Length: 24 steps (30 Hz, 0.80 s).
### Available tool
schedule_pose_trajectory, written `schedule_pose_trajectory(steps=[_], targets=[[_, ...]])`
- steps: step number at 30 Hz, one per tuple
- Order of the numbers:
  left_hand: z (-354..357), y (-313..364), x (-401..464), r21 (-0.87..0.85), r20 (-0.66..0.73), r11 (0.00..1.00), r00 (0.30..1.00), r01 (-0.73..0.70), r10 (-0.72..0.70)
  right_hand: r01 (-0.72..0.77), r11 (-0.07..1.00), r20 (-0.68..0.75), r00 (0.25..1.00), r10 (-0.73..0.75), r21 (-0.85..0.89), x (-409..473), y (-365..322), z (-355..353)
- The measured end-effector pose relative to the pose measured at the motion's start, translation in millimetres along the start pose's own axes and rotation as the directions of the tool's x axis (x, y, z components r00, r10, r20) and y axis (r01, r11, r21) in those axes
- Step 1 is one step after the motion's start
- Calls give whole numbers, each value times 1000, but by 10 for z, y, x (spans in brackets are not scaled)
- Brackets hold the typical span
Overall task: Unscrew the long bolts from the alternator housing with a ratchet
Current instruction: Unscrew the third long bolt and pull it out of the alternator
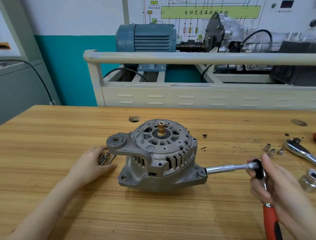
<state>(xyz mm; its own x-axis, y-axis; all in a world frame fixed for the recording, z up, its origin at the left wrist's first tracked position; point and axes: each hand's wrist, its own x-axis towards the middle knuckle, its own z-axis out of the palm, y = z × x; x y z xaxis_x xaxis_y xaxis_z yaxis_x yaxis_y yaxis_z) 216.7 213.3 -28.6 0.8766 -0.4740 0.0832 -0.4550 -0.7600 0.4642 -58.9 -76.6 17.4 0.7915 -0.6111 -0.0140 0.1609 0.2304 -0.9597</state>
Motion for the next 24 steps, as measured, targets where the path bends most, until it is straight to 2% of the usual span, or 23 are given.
schedule_pose_trajectory(steps=[5,8,10,12,13,15,17,19,21,22,24], targets=[[-13,55,-59,-37,-55,999,998,-18,16,5,1000,-19,1000,-5,-22,-5,-20,-4],[-84,238,-193,-77,-246,993,967,-84,62,36,999,-27,999,-37,-33,-16,-56,-21],[-208,436,-365,-151,-460,975,884,-166,79,58,998,-24,998,-58,-23,-28,-73,-42],[-369,665,-587,-169,-651,931,746,-324,141,70,996,-1,998,-70,-48,-44,-85,-60],[-450,786,-709,-138,-701,900,682,-414,206,75,995,17,997,-74,-65,-53,-86,-57],[-558,1020,-934,-32,-715,823,588,-568,378,89,993,44,995,-86,-74,-59,-84,-35],[-573,1205,-1074,38,-680,750,532,-661,504,104,993,23,994,-103,-61,-43,-91,-40],[-539,1308,-1114,35,-663,727,529,-686,530,126,990,-18,992,-127,-56,-17,-147,-80],[-501,1329,-1088,15,-658,743,553,-669,511,173,982,-41,983,-176,-80,3,-255,-188],[-482,1318,-1063,2,-651,757,573,-654,497,209,967,-43,975,-217,-144,10,-316,-259],[-442,1282,-1004,-47,-636,779,620,-625,459,284,876,-13,950,-313,-389,33,-399,-405]])
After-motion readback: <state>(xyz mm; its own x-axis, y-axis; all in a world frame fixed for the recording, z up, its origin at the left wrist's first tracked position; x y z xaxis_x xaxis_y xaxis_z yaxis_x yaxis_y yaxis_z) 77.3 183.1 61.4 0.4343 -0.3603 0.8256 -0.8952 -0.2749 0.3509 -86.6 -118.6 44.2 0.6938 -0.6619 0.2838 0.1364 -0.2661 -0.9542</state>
